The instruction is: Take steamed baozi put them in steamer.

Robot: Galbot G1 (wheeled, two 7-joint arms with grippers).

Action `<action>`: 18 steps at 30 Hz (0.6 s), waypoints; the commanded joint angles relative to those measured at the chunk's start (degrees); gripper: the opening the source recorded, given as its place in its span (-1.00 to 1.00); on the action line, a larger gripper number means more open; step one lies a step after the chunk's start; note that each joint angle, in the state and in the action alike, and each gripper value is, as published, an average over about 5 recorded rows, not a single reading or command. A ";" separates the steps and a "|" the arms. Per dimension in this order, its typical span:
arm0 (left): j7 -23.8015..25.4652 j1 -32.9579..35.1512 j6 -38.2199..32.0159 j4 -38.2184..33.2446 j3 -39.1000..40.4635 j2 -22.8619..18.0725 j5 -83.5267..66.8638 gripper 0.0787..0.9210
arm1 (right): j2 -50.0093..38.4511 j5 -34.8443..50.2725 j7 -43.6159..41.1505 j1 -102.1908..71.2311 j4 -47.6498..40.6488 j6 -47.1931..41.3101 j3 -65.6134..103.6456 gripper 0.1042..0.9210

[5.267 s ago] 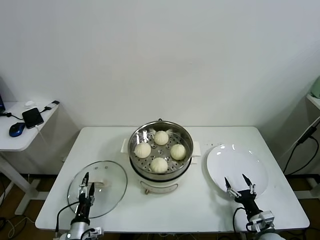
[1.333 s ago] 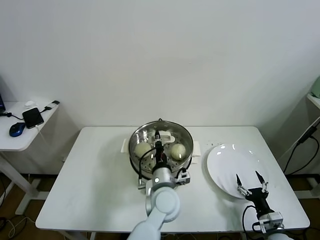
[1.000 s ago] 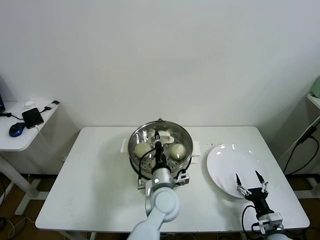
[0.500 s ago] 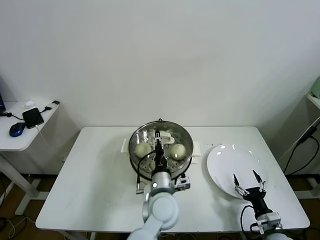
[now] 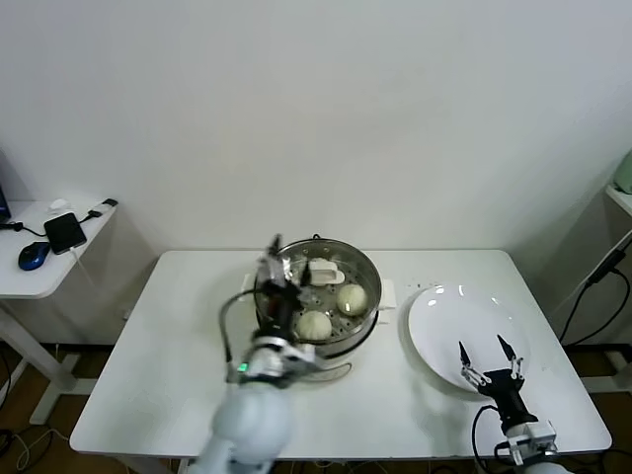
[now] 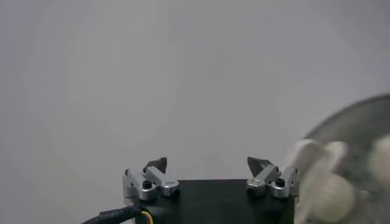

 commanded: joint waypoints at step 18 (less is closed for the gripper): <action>-3.67 17.63 -28.78 20.38 -29.67 11.27 -73.96 0.77 | 0.54 4.53 1.86 0.45 -0.46 3.10 -1.13 0.76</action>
